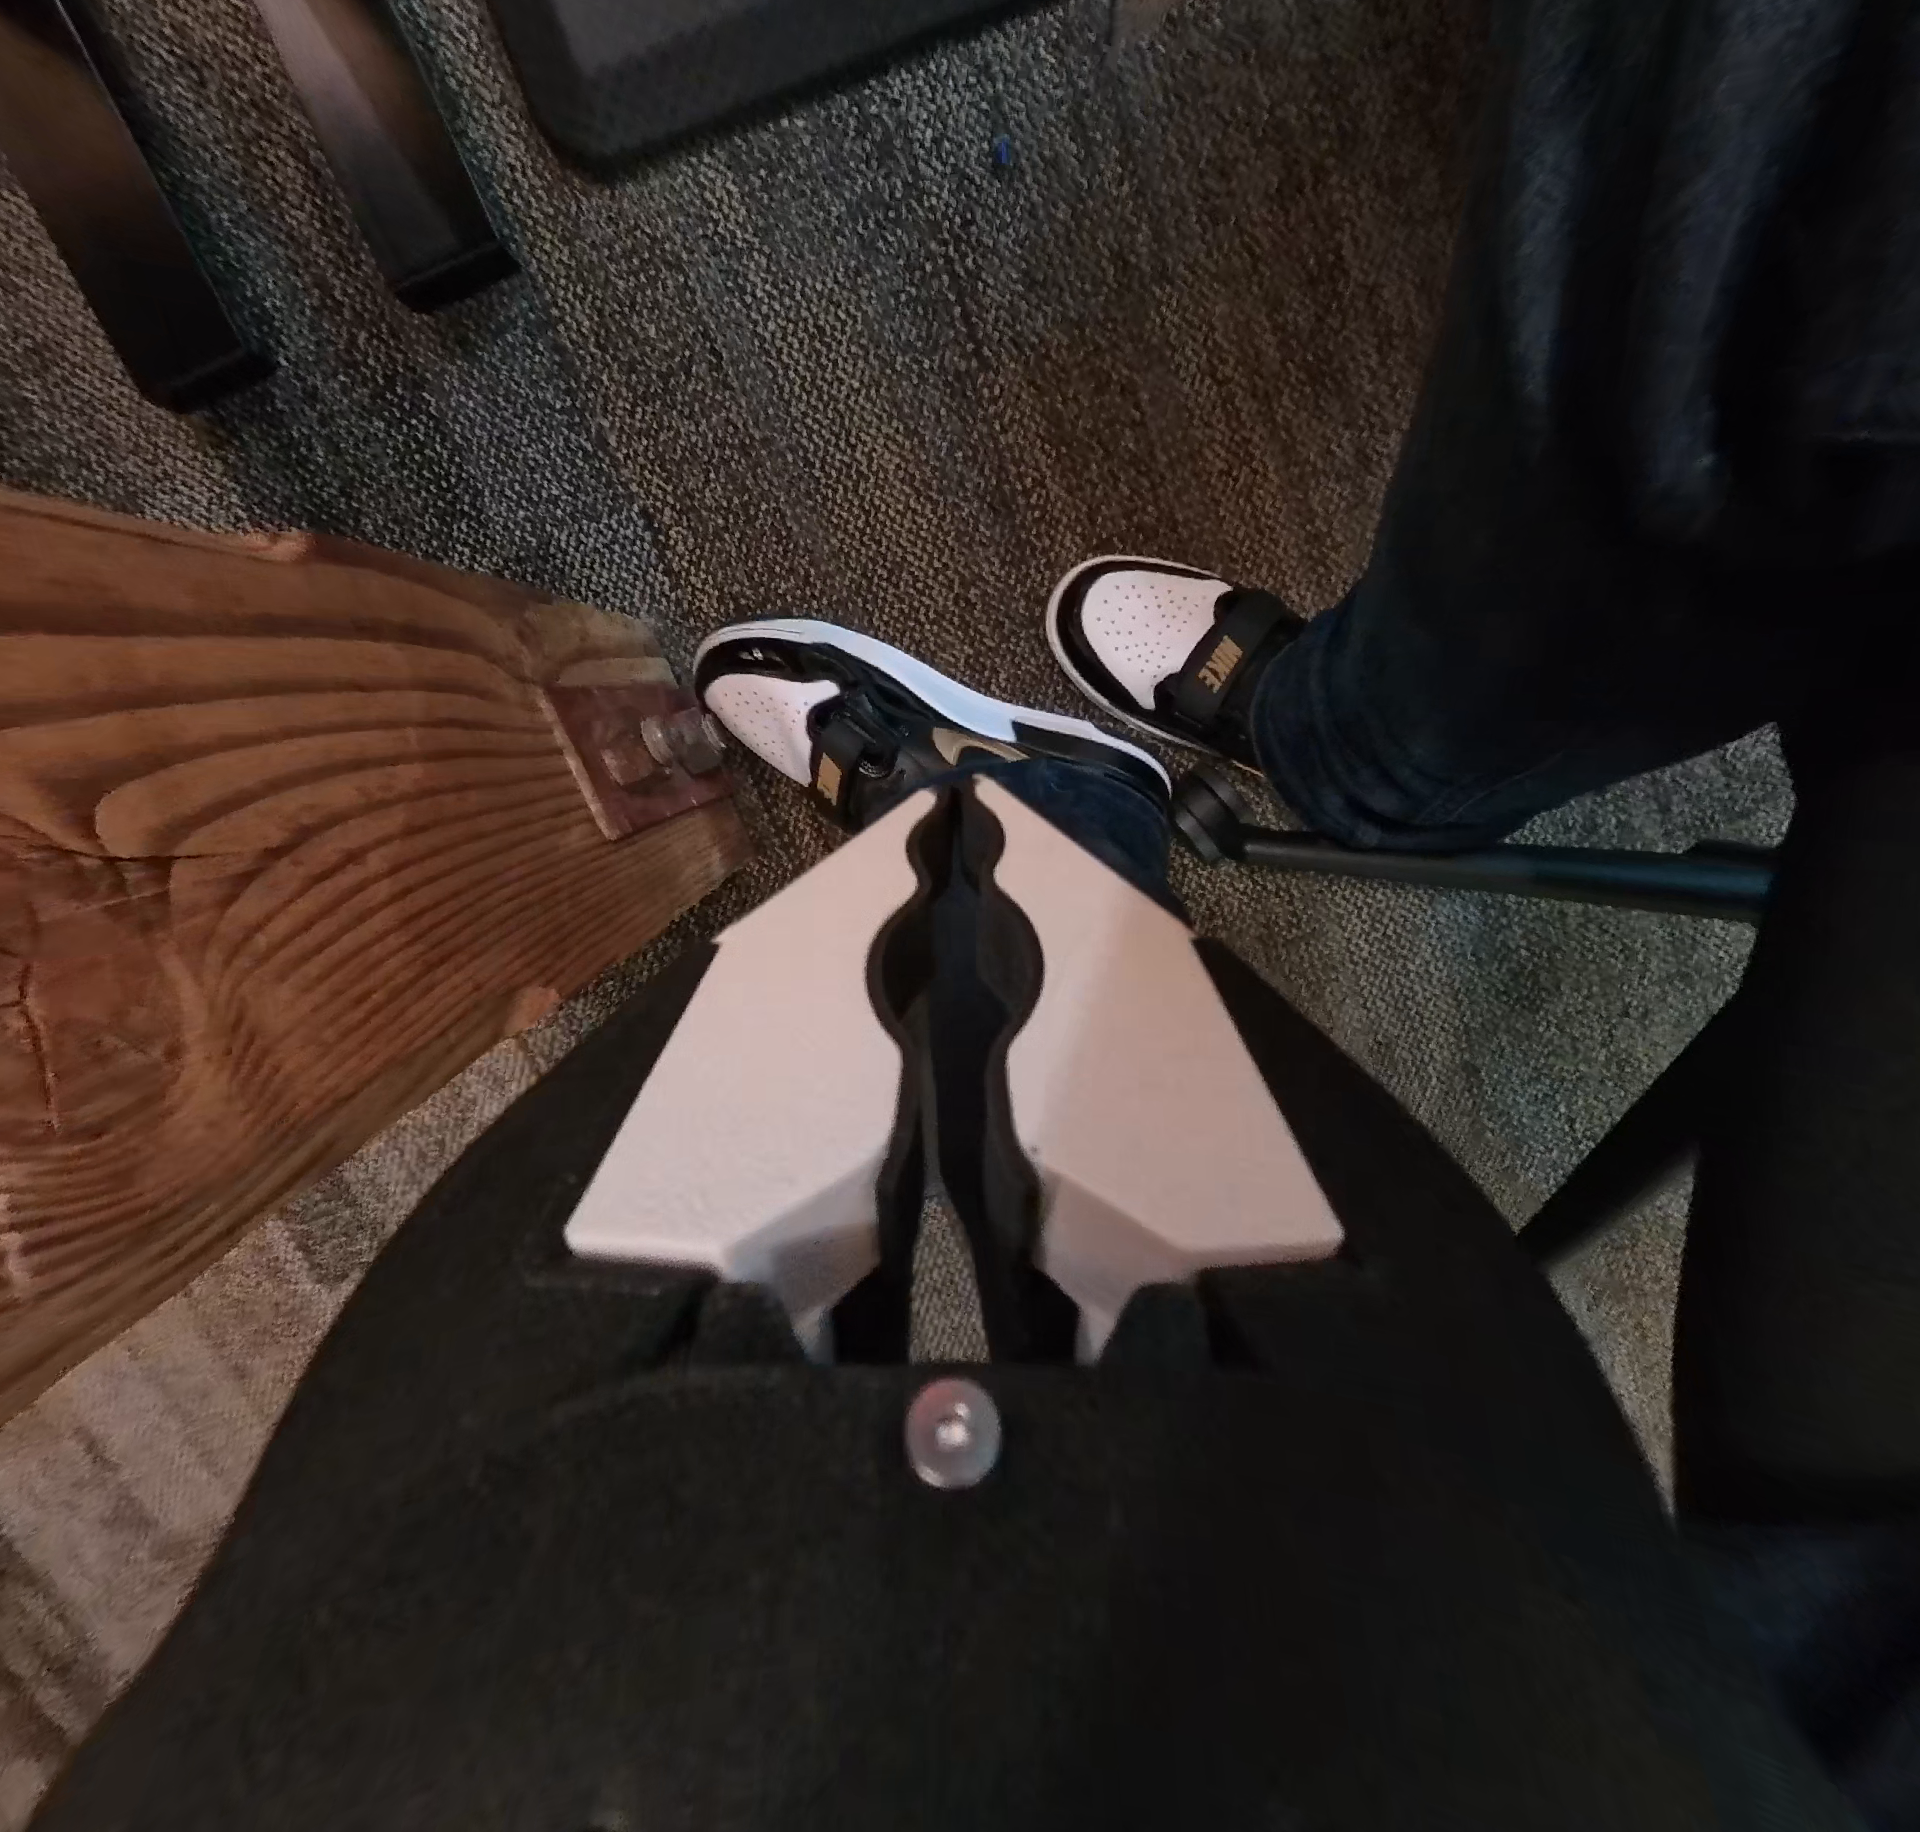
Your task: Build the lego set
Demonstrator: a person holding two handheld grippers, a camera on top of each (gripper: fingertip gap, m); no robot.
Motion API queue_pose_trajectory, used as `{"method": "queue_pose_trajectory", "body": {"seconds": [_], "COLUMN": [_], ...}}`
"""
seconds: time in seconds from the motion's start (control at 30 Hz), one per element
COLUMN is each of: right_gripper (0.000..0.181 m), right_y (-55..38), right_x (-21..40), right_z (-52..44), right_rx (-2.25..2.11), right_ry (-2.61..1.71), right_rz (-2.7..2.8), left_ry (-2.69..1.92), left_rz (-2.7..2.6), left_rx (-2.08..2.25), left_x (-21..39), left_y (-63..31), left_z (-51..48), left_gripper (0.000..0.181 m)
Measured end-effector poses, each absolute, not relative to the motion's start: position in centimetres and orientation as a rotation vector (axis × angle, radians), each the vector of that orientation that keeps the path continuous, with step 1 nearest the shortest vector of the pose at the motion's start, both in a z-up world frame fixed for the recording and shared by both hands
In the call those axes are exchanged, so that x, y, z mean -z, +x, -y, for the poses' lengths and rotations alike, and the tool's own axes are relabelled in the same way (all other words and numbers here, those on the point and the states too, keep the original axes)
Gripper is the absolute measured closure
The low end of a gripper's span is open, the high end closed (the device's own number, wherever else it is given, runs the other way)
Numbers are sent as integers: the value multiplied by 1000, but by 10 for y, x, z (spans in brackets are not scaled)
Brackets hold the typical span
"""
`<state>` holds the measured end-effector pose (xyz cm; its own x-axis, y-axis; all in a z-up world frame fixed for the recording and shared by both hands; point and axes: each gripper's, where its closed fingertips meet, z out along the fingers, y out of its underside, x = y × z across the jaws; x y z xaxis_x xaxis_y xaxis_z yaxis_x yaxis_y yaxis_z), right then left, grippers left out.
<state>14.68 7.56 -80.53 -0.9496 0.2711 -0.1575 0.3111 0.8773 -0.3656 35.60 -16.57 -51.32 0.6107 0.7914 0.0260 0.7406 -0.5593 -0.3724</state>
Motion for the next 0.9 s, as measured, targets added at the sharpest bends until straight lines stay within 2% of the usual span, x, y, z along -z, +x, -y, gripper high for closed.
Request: {"method": "queue_pose_trajectory", "body": {"seconds": [0.13, 0.3, 0.43, 0.5, 0.67, 0.7, 0.9], "right_gripper": [148, 137, 144, 157, 169, 177, 180], "right_y": [116, 104, 98, 92, 88, 85, 88], "right_x": [893, 954, 964, 967, 966, 966, 963], "right_z": [-78, -92, -80, -78, -81, -81, -86], "right_rx": [537, 311, 342, 364, 343, 328, 350], "right_ry": [655, 336, 219, 183, 84, 103, 294], "right_rz": [-2839, -2996, -3021, -3060, -3096, -3100, -3043], "left_ry": [-2456, -2496, -2480, -2490, -2479, -2477, -2487], "left_rz": [1251, 1278, 1332, 1349, 1345, 1347, 1340], "left_rx": [-179, -120, -82, -57, -56, -54, -71], "left_x": [516, 540, 556, 563, 564, 564, 559], "left_y": [353, 362, 372, 379, 380, 381, 379], "left_z": [164, 171, 178, 182, 182, 182, 182], "left_gripper": [181, 181, 181, 181, 181, 181, 181]}}
